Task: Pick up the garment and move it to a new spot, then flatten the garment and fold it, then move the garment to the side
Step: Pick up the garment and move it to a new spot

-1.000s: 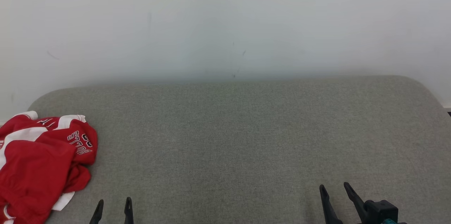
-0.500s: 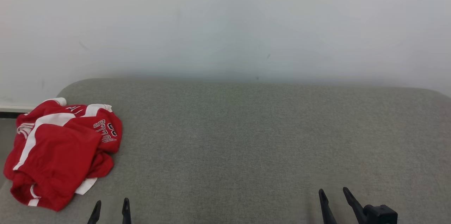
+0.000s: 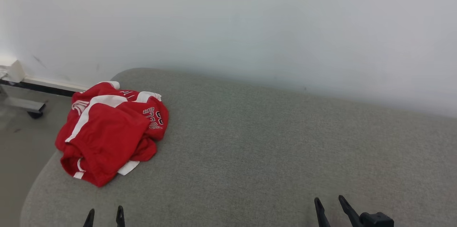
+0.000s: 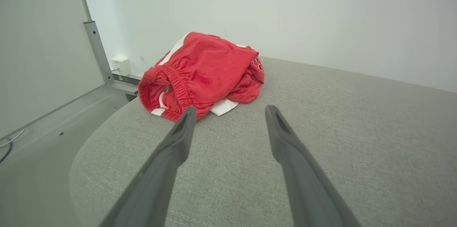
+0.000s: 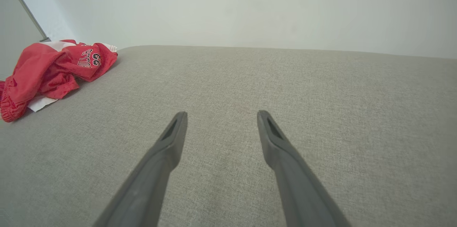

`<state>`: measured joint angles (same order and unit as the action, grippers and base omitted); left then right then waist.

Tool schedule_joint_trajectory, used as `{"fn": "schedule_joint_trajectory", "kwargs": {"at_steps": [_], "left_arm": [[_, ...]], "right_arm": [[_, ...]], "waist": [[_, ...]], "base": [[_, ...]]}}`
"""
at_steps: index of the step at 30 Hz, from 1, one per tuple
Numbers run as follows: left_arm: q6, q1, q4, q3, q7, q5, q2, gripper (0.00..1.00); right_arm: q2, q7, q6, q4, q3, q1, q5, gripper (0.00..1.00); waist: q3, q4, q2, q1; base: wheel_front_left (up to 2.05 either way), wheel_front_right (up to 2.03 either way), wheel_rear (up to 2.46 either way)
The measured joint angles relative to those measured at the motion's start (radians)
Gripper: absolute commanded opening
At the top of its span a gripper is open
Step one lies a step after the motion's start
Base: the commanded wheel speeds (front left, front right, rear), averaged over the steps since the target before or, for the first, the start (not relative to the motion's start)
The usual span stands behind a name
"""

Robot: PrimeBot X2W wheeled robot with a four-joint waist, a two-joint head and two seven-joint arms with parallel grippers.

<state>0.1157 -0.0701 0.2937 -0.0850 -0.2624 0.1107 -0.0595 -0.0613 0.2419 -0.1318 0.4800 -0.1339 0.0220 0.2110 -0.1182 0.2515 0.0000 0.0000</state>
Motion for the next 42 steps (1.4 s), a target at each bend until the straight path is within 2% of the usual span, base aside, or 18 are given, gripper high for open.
{"fn": "schedule_joint_trajectory", "kwargs": {"at_steps": [10,16,33,42], "left_arm": [[0.000,-0.013,0.005,-0.026,0.000,-0.001,-0.012,1.00],[-0.003,-0.028,-0.003,-0.051,0.000,0.006,-0.012,1.00],[-0.012,-0.044,-0.011,-0.072,0.000,0.013,-0.002,1.00],[-0.001,0.042,0.082,-0.020,0.010,0.015,-0.015,1.00]], "right_arm": [[0.007,0.010,0.000,0.016,-0.021,0.000,-0.005,1.00],[0.009,0.014,0.000,0.016,-0.040,0.020,-0.049,1.00],[0.009,0.018,0.000,0.025,-0.065,0.037,-0.064,1.00],[-0.004,0.016,0.000,0.005,-0.072,0.015,-0.064,1.00]], "waist": [[-0.015,0.115,0.0000,0.0000],[-0.015,0.164,0.0000,0.0000],[-0.013,0.165,0.0001,0.0000],[-0.009,0.160,0.0001,0.0000]], "base": [[0.00,0.00,0.00],[0.00,0.00,0.00],[0.00,0.00,0.00],[0.00,0.00,0.00]]}}
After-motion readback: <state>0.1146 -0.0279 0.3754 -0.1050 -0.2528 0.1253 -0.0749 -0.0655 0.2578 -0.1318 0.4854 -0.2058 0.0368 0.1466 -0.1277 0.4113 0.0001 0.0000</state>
